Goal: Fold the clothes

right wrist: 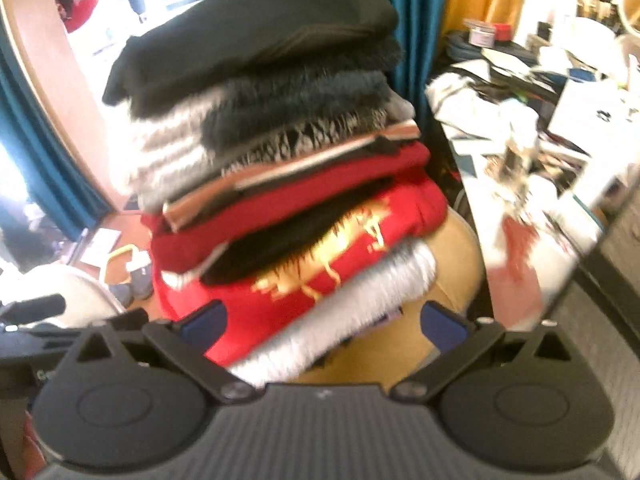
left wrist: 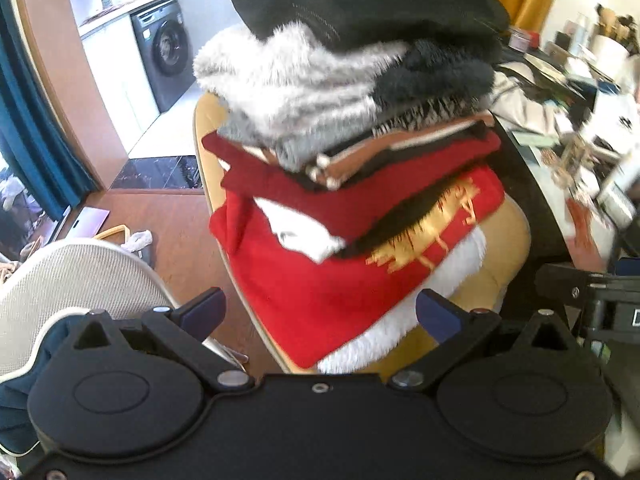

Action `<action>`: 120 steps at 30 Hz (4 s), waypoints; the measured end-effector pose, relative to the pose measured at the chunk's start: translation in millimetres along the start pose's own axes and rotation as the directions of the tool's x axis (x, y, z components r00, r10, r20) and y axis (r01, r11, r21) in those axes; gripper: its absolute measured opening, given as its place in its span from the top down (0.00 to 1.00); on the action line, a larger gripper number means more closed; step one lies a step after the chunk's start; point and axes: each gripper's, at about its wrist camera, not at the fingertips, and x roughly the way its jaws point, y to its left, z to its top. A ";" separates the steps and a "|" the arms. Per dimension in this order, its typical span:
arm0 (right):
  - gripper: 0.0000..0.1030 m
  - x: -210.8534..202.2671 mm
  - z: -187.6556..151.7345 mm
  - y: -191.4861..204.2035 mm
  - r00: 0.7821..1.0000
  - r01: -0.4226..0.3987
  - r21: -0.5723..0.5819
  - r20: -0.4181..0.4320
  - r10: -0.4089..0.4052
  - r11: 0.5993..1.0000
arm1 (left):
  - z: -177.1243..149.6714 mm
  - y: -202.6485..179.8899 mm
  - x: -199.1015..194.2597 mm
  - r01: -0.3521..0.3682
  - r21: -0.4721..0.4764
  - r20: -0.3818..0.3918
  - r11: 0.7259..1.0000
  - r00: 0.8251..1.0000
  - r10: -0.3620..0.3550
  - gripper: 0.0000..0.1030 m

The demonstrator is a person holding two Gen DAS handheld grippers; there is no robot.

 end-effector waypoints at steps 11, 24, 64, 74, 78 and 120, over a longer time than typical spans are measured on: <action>0.01 -39.1 -80.0 19.4 0.995 0.073 -0.031 -0.061 -0.074 0.997 | -57.4 2.3 -24.6 -0.019 0.009 -0.064 1.000 0.998 0.019 0.00; 0.01 -58.3 -128.3 19.0 1.000 0.021 -0.223 0.021 -0.017 0.975 | -96.5 -8.6 -39.8 -0.165 -0.036 -0.054 0.986 0.985 0.163 0.00; 0.01 -108.5 -185.7 -9.8 0.990 -0.076 -0.321 0.088 0.109 0.944 | -92.5 -74.9 -90.2 -0.190 -0.024 -0.055 0.981 0.980 0.189 0.00; 0.01 -107.8 -186.0 -9.7 0.990 -0.076 -0.319 0.088 0.109 0.945 | -91.9 -76.4 -91.4 -0.189 -0.009 -0.061 0.982 0.980 0.188 0.00; 0.01 -107.1 -185.6 -8.1 0.990 -0.074 -0.325 0.087 0.108 0.943 | -91.7 -74.4 -89.8 -0.183 -0.019 -0.075 0.983 0.981 0.181 0.00; 0.01 -111.6 -189.5 -5.6 0.993 -0.045 -0.323 0.089 0.077 0.945 | -88.6 -72.3 -88.0 -0.150 -0.034 -0.098 0.988 0.984 0.146 0.00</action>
